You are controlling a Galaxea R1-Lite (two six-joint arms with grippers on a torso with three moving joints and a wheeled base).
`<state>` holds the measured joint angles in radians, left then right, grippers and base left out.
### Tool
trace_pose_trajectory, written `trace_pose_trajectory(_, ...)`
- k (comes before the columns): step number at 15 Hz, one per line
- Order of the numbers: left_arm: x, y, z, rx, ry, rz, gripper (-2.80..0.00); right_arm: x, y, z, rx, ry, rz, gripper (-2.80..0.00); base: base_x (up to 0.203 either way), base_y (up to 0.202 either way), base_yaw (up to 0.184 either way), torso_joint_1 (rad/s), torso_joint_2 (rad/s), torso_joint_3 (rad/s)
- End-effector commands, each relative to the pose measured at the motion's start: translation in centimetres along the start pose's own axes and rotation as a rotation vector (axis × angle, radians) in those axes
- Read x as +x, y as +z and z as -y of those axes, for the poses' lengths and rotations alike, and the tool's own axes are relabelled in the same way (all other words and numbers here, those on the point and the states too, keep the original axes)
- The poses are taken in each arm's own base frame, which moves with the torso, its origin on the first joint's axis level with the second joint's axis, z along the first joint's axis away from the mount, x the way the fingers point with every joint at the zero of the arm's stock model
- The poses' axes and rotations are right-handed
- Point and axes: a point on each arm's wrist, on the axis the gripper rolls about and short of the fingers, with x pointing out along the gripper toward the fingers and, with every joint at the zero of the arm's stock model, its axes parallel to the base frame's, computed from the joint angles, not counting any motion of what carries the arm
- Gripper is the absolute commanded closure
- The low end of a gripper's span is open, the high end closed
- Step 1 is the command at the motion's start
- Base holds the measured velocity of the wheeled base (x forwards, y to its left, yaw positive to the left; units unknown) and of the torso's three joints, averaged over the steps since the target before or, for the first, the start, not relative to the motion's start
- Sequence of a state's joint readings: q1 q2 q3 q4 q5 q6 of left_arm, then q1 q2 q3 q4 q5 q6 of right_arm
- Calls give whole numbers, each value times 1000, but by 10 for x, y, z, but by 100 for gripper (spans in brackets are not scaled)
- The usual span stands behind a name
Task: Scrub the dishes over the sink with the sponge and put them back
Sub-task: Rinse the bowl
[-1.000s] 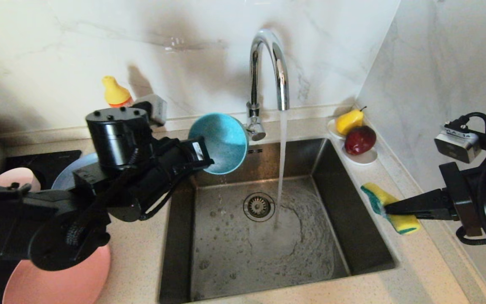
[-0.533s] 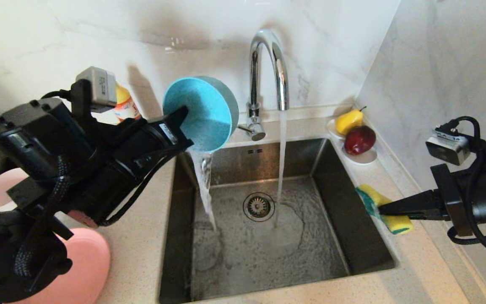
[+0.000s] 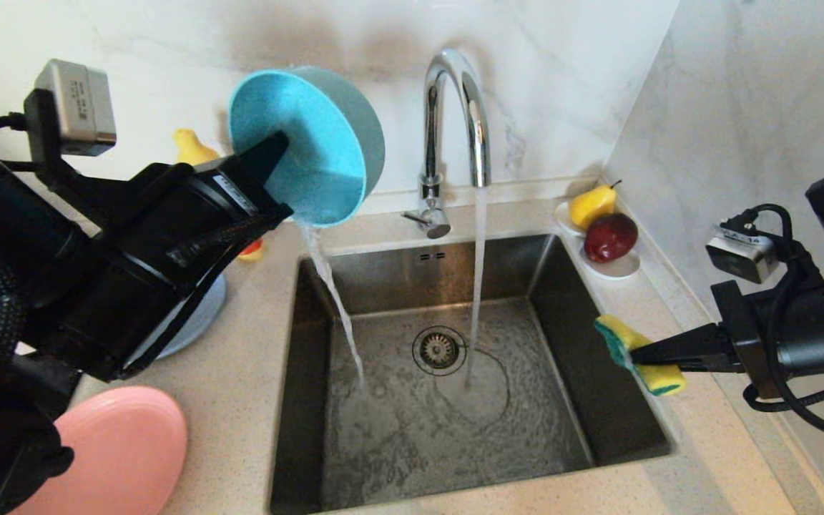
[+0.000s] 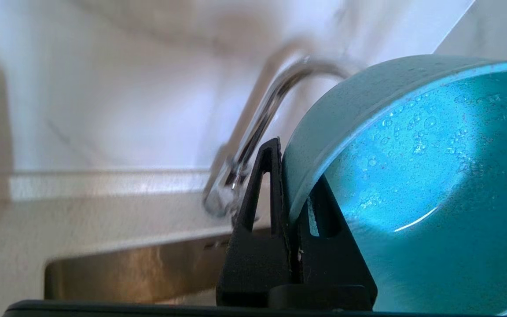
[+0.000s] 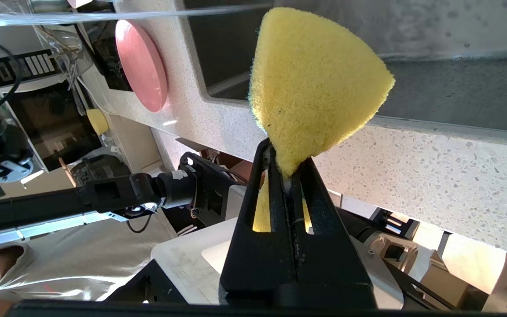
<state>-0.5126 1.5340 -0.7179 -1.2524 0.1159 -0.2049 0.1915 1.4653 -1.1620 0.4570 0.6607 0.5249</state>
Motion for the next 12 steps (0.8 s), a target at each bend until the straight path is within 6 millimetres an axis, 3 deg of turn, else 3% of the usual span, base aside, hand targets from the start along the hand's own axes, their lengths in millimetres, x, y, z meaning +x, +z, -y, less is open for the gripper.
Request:
trace_pose_trajectory(1,-10,17,2,-6,-14,47,0,2,1,1,8,0,-8,0,0,0,0,0,0,0)
trace_pose_trajectory(6,-17,17,2,-3,-49,33,0,5,2,3,9,2,-19,0,0,0,0,0,0,0)
trace_pose_trajectory(9,-22,29,4,-10,-76,66,0,3,0,1,5,4,-16,0,0,0,0,0,0,0)
trace_pose_trajectory(12,-21,25,4,-16,-102,39,0,2,-2,1,3,5,-16,0,0,0,0,0,0,0)
